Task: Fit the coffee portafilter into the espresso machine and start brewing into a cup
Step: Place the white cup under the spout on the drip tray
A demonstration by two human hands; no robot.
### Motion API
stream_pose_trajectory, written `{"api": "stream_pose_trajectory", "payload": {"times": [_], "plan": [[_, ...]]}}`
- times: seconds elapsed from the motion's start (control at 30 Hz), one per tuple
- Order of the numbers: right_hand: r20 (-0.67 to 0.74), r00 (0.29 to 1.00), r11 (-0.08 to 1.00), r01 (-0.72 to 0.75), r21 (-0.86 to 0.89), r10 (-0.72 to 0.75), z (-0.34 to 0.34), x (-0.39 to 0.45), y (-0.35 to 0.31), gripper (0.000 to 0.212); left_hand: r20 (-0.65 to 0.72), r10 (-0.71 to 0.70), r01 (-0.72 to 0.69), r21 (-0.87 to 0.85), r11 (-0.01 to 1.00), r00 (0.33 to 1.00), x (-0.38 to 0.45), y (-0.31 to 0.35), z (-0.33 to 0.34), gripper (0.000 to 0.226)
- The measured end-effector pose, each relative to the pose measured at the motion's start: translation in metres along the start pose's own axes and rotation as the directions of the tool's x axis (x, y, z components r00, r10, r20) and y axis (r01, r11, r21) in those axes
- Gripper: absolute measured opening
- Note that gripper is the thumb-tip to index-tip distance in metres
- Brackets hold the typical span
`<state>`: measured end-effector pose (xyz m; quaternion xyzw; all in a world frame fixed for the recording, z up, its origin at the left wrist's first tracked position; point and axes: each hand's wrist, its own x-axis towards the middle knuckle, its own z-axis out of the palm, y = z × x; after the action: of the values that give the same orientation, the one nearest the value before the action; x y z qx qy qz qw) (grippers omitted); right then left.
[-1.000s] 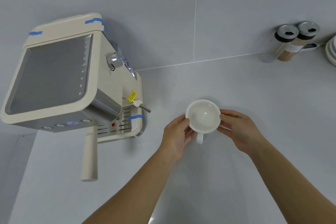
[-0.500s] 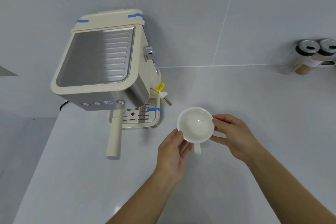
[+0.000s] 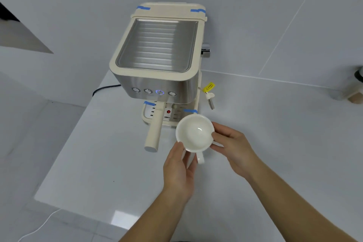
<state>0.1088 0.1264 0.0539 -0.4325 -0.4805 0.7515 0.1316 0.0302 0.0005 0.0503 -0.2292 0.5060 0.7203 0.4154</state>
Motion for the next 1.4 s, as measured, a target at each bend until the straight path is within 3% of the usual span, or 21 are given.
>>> {"api": "stream_pose_trajectory", "payload": {"times": [0.17,0.4,0.67,0.87,1.1,1.23,1.4], "plan": [[-0.105,0.994,1.000,0.021,-0.011,-0.023,0.024,0.015,0.001,0.022,-0.039,0.030,-0.034,-0.107,0.994,0.999,0.007,0.008,0.003,0.031],[-0.014,0.995,0.983,0.091,-0.158,-0.095,0.035,0.029,0.003,0.045,-0.059,0.103,-0.111,-0.149,0.983,0.993,0.010,0.011,0.015,0.026],[-0.089,0.991,0.984,0.085,-0.157,-0.100,0.042,0.043,0.007,0.028,-0.107,0.156,-0.173,-0.168,0.971,0.982,0.019,0.011,0.022,0.027],[-0.083,0.986,0.969,0.125,-0.215,-0.146,0.049,0.051,0.007,0.033,-0.150,0.184,-0.214,-0.212,0.954,0.971,0.028,0.012,0.027,0.031],[0.011,0.986,0.976,0.166,-0.139,-0.166,0.049,0.048,0.008,0.041,-0.074,0.203,-0.214,-0.189,0.958,0.976,0.027,0.015,0.029,0.030],[-0.001,0.984,0.980,0.175,-0.096,-0.176,0.048,0.047,0.011,0.040,-0.053,0.207,-0.212,-0.142,0.967,0.977,0.017,0.012,0.025,0.031],[0.080,0.982,0.984,0.174,-0.047,-0.170,0.048,0.049,0.009,0.035,-0.016,0.238,-0.239,-0.085,0.967,0.971,0.017,0.005,0.026,0.034]]}}
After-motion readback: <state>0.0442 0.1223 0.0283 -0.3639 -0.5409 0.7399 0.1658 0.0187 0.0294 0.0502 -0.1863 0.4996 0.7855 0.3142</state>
